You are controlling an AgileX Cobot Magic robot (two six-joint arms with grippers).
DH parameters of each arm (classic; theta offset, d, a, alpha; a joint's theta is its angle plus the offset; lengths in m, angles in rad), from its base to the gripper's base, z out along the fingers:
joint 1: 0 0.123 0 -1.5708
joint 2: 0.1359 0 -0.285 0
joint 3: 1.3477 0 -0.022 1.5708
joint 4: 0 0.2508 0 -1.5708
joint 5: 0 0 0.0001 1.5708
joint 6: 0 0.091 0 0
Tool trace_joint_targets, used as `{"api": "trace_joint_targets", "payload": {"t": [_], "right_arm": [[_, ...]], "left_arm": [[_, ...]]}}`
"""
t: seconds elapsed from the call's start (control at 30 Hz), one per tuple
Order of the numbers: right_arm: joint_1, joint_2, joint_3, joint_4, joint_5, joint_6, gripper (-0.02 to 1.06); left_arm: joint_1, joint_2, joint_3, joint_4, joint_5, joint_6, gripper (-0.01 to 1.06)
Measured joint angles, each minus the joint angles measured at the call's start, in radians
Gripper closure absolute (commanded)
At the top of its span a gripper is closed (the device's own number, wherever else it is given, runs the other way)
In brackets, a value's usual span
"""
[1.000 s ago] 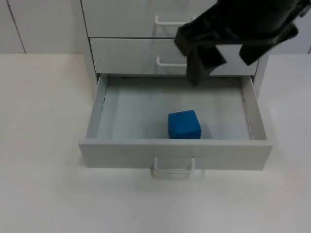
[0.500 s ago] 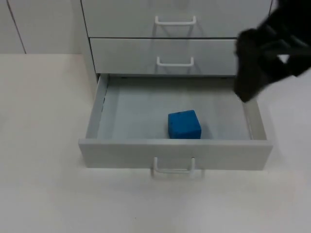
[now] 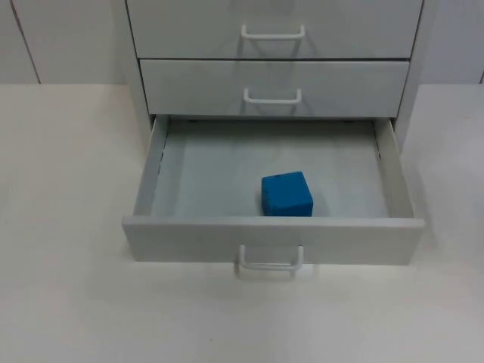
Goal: Open the drawer with the left hand, place the block into the drawer with the right hand, then close the drawer with the left hand.
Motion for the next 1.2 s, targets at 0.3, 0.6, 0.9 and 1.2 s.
{"api": "trace_joint_targets", "payload": {"t": [0.3,0.6,0.9,1.2], "right_arm": [[-0.233,-0.035,0.007,0.079,0.024,-0.080,0.27],[-0.294,-0.036,0.039,0.108,0.013,-0.114,0.27],[-0.294,-0.036,0.042,0.084,0.000,-0.117,0.27],[-0.294,-0.036,0.042,0.078,-0.025,-0.117,0.27]], "left_arm": [[0.000,0.000,0.001,0.000,0.000,0.000,0.03],[0.000,0.000,0.001,-0.081,0.000,0.077,0.03],[-0.088,0.000,0.001,-0.178,0.000,0.181,0.05],[-0.291,0.014,0.001,-0.211,-0.055,0.192,0.09]]}}
